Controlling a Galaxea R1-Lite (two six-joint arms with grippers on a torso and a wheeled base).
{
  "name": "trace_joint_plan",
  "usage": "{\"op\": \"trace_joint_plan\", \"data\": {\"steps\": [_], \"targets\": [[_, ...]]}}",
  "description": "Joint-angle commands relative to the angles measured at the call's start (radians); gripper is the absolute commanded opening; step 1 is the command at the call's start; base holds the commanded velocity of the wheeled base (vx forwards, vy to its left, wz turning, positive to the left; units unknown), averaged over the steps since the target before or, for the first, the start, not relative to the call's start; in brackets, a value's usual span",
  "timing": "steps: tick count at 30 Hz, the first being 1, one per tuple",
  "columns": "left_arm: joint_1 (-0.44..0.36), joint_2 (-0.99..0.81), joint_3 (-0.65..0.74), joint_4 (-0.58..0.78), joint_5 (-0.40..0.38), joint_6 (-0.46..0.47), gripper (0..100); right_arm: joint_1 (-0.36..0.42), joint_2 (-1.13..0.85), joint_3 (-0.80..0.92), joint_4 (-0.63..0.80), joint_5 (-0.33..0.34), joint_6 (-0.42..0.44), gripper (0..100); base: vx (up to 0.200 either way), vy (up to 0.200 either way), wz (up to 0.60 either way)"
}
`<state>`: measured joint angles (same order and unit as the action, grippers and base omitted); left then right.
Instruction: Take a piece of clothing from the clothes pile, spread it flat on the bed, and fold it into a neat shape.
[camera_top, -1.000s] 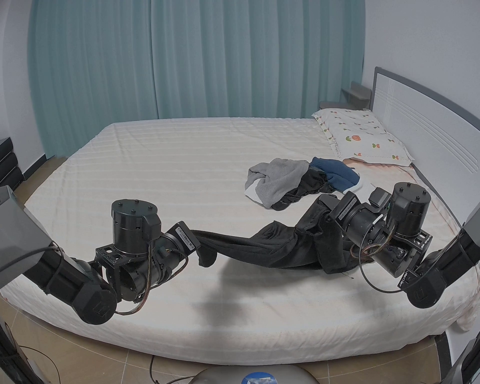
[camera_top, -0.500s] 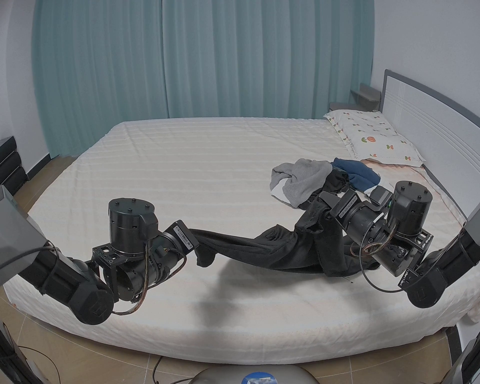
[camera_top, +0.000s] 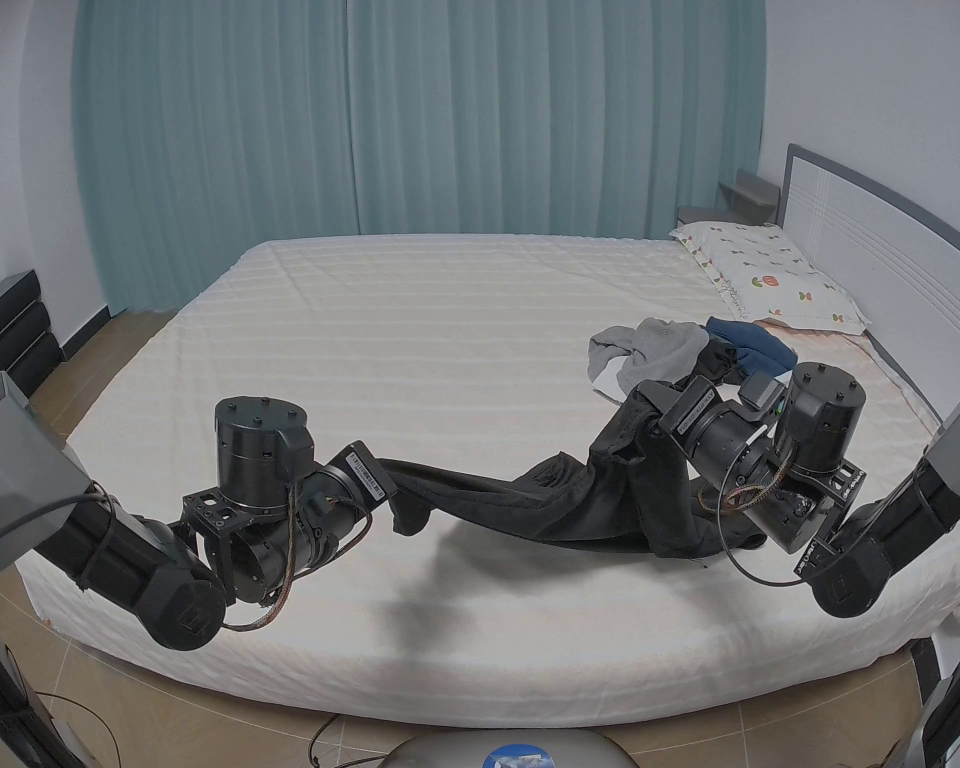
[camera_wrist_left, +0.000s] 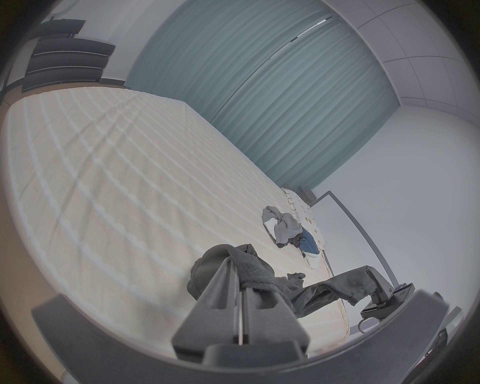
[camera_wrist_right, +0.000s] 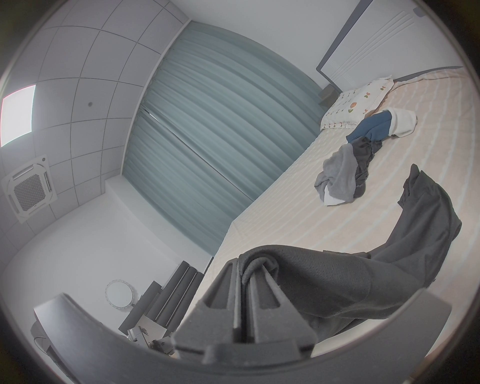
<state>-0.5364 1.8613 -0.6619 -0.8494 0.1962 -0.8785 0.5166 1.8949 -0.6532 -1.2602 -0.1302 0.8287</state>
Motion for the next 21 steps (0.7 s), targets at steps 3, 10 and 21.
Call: {"op": "trace_joint_plan", "data": {"steps": [3,10,21], "targets": [[0.003,0.003,-0.001,0.000,-0.001,0.000,0,0.010,0.003,0.004,0.001,0.000,0.000,0,0.000,0.200,0.00],[0.024,0.007,0.001,-0.002,-0.001,-0.004,0,0.010,0.004,-0.002,0.001,0.001,-0.002,0,0.000,0.200,0.00],[0.018,-0.002,-0.033,0.093,-0.007,0.018,0,-0.006,-0.013,0.001,0.051,0.007,-0.023,0,0.000,0.000,0.00]]}}
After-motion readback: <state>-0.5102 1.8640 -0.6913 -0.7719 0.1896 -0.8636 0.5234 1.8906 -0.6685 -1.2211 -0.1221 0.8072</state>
